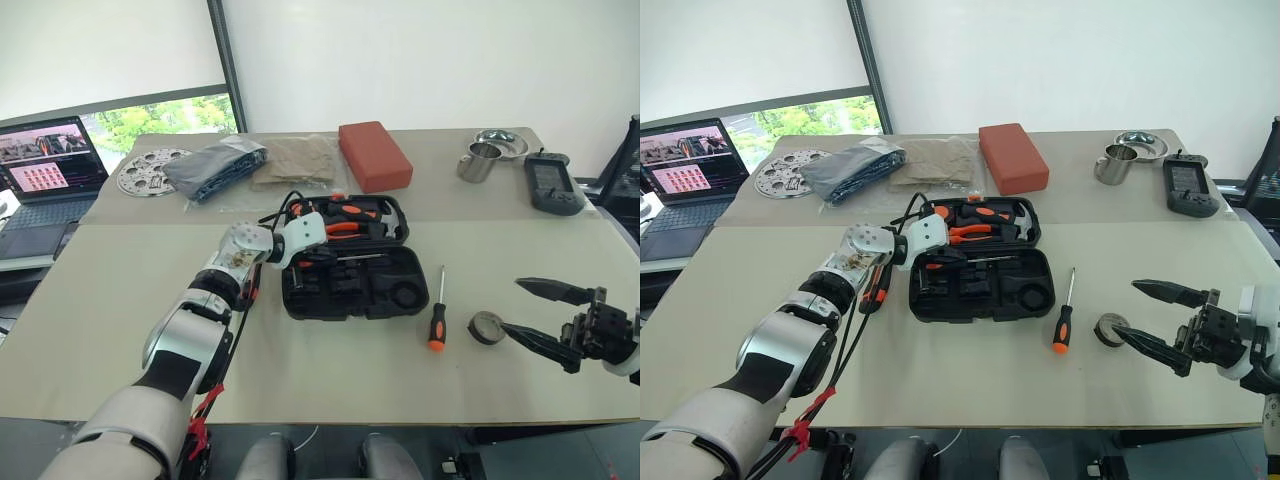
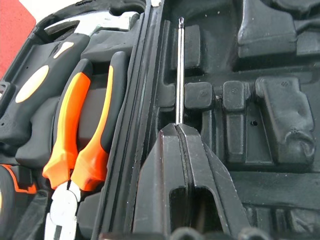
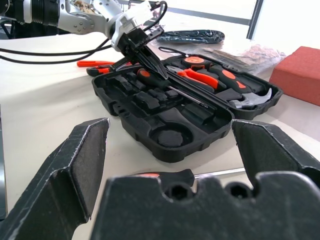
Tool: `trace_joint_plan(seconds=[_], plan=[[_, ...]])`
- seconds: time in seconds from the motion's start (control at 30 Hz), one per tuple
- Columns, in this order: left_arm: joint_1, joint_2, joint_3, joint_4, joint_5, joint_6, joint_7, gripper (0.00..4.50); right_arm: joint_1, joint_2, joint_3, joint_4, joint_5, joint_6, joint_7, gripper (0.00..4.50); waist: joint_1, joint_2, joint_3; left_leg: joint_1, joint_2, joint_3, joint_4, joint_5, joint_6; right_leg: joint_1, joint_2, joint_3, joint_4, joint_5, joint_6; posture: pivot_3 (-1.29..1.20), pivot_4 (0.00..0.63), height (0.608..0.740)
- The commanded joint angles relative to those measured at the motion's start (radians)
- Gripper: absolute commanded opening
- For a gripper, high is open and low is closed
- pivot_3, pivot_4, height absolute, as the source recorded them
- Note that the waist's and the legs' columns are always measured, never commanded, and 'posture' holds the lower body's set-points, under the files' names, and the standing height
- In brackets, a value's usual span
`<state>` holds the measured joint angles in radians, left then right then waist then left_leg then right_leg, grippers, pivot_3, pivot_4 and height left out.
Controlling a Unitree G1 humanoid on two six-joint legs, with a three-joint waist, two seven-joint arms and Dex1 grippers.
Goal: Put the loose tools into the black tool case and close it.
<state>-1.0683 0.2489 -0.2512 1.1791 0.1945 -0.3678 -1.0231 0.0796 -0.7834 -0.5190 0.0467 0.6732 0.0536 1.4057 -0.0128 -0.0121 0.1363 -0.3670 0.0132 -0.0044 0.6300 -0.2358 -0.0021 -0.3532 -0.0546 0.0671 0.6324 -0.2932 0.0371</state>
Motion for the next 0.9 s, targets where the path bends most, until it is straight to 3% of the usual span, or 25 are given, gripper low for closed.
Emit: trace_joint_plan(seconds=[0.03, 0.6, 0.9], plan=[[0.018, 0.007, -0.046, 0.043, 0.065, 0.013, 0.024, 0.01, 0.005, -0.004, -0.026, -0.041, 0.023, 0.004, -0.013, 4.5, 0.0, 0.001, -0.001, 0.0, 0.0, 0.0, 0.0, 0.0, 0.0, 0.0, 0.0, 0.0, 0.0, 0.0, 0.0, 0.0, 0.15, 0.707], [0.028, -0.001, -0.098, 0.073, 0.122, 0.024, 0.117, 0.01, 0.017, -0.004, -0.019, -0.077, 0.03, 0.017, -0.047, 4.5, -0.001, 0.003, -0.008, 0.001, 0.0, 0.0, 0.002, 0.0, 0.0, 0.001, 0.0, 0.0, 0.0, 0.0, 0.001, 0.0, 0.15, 0.707], [-0.021, 0.015, 0.081, -0.018, -0.079, 0.04, 0.019, 0.01, 0.038, 0.014, 0.012, -0.117, 0.001, 0.029, -0.109, 4.5, -0.005, 0.003, -0.007, -0.001, 0.0, 0.0, 0.003, 0.0, 0.0, -0.001, 0.001, 0.0, 0.0, 0.001, 0.002, 0.0, 0.15, 0.707]])
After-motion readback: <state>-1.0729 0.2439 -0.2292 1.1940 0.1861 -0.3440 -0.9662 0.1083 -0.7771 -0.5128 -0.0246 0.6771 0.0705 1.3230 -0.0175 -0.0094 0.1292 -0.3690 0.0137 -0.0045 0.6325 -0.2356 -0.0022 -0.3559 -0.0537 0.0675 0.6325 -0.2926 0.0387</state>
